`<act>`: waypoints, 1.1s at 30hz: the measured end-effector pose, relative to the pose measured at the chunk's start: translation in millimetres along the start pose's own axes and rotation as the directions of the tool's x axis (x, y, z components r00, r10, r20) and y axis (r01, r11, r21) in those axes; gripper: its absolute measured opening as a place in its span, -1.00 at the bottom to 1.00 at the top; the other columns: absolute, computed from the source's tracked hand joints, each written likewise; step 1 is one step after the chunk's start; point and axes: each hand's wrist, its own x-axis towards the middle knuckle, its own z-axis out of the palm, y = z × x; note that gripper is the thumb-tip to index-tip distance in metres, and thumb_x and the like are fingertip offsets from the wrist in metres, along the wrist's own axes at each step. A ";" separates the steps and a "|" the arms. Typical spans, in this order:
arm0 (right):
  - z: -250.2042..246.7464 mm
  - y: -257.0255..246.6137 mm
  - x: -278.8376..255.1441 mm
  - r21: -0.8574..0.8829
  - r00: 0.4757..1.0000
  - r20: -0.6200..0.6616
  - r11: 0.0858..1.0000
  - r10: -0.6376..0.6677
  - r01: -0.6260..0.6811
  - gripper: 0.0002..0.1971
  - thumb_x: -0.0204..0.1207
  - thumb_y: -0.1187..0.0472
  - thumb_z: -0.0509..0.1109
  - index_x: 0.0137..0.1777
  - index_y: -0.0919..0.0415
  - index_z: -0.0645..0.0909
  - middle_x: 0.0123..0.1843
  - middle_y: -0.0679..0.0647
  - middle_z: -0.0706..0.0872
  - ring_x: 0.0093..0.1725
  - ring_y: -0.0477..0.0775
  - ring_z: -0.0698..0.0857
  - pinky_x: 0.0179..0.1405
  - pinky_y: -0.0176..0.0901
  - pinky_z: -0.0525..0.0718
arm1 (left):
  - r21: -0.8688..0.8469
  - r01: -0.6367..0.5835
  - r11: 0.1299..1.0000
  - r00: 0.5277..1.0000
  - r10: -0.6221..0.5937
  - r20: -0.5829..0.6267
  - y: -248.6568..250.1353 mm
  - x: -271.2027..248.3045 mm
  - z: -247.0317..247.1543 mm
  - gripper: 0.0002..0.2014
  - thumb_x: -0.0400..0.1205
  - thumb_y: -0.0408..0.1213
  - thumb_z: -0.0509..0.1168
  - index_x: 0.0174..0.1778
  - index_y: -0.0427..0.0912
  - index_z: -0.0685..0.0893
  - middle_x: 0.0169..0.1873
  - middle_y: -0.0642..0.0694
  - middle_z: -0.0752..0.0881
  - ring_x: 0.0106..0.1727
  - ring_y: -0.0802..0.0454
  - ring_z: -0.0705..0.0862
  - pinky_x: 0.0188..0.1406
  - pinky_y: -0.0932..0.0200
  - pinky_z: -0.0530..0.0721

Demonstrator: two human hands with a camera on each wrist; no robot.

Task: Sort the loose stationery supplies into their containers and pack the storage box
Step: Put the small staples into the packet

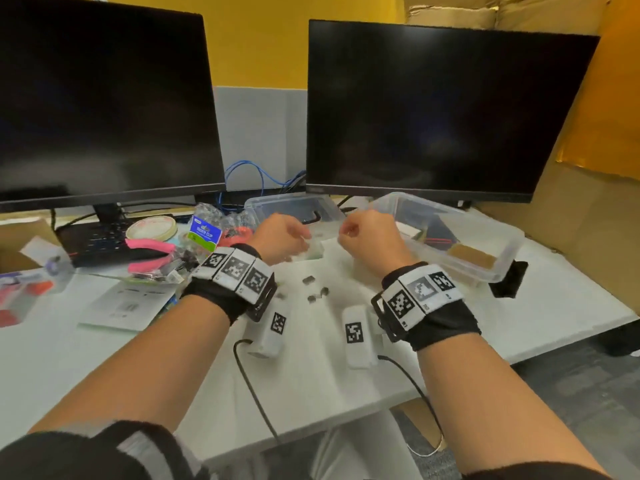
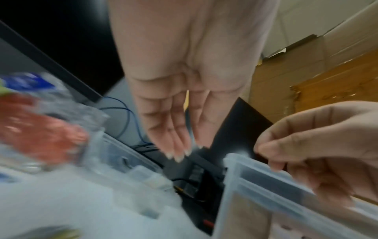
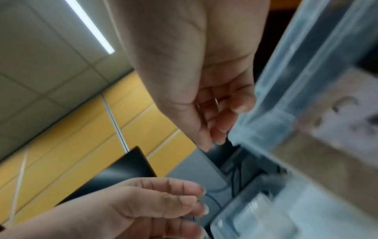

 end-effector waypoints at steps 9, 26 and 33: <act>72.7 -2.7 2.3 -0.228 0.830 0.552 0.972 0.082 0.055 -0.58 0.41 0.10 0.52 0.25 0.20 0.66 0.32 0.05 0.62 0.31 0.09 0.57 0.20 -0.19 0.51 | -0.649 0.302 0.698 0.947 -0.297 0.121 -58.6 -22.8 -3.8 -0.75 0.66 -0.50 0.19 0.25 -0.46 0.55 -0.01 -0.26 0.65 -0.14 -0.06 0.65 0.00 0.12 0.65; 75.9 -37.7 20.1 -0.090 0.910 0.401 0.984 -0.103 0.151 -0.80 0.52 0.30 0.36 0.04 0.32 0.76 0.04 0.16 0.78 0.08 0.11 0.71 0.03 -0.28 0.55 | -0.777 0.456 0.433 0.876 -0.373 0.306 -68.9 -23.3 11.8 -0.51 0.74 -0.03 0.09 0.10 -0.50 0.54 0.16 -0.51 0.61 0.24 -0.40 0.62 0.20 -0.11 0.61; 78.9 -43.3 20.2 0.282 0.959 0.272 0.959 -0.075 -0.005 -0.81 0.52 0.23 0.42 0.05 0.28 0.77 -0.01 0.09 0.78 -0.13 -0.09 0.69 -0.22 -0.35 0.68 | -0.868 0.369 0.333 0.876 -0.436 0.205 -68.2 -19.2 2.7 -0.61 0.75 -0.13 0.11 0.11 -0.48 0.52 -0.19 -0.32 0.61 -0.20 -0.18 0.66 -0.30 0.07 0.73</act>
